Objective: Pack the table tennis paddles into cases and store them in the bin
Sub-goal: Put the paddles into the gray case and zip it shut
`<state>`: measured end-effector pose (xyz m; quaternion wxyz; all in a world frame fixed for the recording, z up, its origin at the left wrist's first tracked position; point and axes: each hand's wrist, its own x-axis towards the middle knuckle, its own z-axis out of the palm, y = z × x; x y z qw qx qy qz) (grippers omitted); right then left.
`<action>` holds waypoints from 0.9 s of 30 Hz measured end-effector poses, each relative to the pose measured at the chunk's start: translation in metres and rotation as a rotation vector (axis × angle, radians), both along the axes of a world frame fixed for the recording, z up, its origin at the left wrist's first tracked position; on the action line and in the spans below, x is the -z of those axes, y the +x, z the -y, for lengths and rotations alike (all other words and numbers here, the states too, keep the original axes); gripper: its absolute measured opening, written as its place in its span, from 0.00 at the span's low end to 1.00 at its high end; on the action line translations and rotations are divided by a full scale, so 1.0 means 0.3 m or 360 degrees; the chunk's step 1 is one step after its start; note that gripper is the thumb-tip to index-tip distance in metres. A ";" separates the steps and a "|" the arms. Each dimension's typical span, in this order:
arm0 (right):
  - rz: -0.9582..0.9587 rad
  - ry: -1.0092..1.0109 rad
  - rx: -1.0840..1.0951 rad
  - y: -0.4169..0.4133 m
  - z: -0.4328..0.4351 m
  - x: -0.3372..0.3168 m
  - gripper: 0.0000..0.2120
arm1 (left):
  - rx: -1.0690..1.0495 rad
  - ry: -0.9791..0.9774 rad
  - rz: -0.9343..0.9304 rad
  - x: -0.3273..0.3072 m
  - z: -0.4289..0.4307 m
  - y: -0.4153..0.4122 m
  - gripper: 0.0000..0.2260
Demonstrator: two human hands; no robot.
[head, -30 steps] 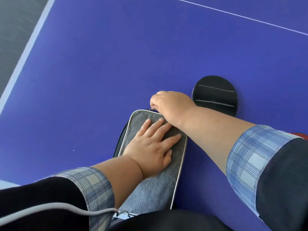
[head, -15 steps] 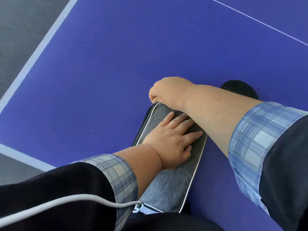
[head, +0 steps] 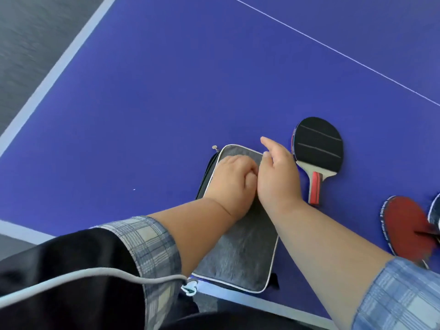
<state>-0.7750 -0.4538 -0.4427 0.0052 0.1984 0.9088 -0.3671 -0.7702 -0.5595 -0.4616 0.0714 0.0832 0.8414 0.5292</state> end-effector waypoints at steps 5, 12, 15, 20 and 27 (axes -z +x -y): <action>0.0465 0.0792 -0.0604 0.136 0.071 0.091 0.37 | -0.0592 0.0326 0.0577 0.021 0.115 -0.107 0.16; 0.0492 0.1060 -0.0656 0.141 0.084 0.119 0.39 | 0.0618 -0.0736 0.0142 0.123 0.236 -0.249 0.20; 0.0488 0.1063 -0.0617 0.132 0.084 0.121 0.39 | 0.0730 -0.0866 0.0102 0.112 0.250 -0.287 0.15; 0.0471 0.1071 -0.0537 0.108 0.088 0.130 0.39 | 0.0686 -0.0978 -0.0025 0.122 0.271 -0.298 0.14; 0.0447 0.1109 -0.0527 0.106 0.086 0.139 0.39 | 0.0652 -0.1089 -0.0006 0.123 0.321 -0.252 0.13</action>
